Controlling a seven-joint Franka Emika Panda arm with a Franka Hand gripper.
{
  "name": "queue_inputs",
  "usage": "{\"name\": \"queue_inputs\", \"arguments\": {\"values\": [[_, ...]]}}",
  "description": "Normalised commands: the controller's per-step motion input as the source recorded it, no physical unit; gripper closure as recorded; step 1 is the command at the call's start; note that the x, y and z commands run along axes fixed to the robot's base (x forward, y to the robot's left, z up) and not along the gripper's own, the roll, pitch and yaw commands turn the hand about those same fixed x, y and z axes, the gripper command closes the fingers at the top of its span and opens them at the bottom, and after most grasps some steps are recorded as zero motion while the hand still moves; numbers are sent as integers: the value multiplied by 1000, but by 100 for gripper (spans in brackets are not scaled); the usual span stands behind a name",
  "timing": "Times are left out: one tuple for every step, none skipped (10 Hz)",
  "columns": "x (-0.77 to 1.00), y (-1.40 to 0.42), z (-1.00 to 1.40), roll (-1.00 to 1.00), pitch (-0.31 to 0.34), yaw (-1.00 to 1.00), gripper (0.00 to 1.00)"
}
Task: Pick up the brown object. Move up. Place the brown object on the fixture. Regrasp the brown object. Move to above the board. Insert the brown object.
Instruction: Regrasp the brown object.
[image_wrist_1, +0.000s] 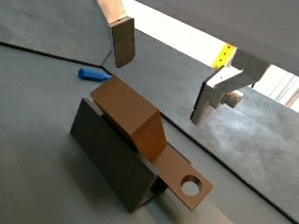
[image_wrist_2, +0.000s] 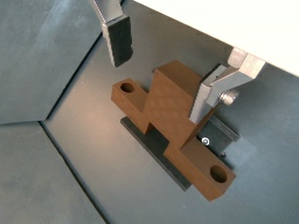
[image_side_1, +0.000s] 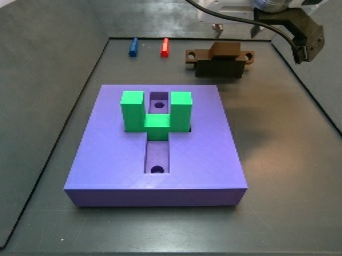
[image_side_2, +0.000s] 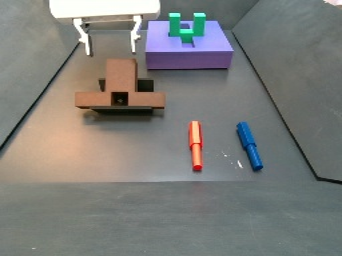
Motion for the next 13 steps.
{"name": "queue_inputs", "arguments": {"values": [[-63,0,-146,0,77,80,0],[-80,0,-260,0,60,86,0],[-51,0,-283,0,69,109,0],[-3,0,-206,-3,71,131,0],[0,0,-200,-11,51,137,0],[0,0,-194,-6,51,140,0],[0,0,-214,0,143,97,0],[14,57,-214,123,269,23,0],[0,60,-123,271,311,6,0],[0,0,-89,386,251,11,0],[0,0,-109,366,189,6,0],[0,-3,-209,269,63,31,0],[0,-11,-231,129,0,63,0]]}}
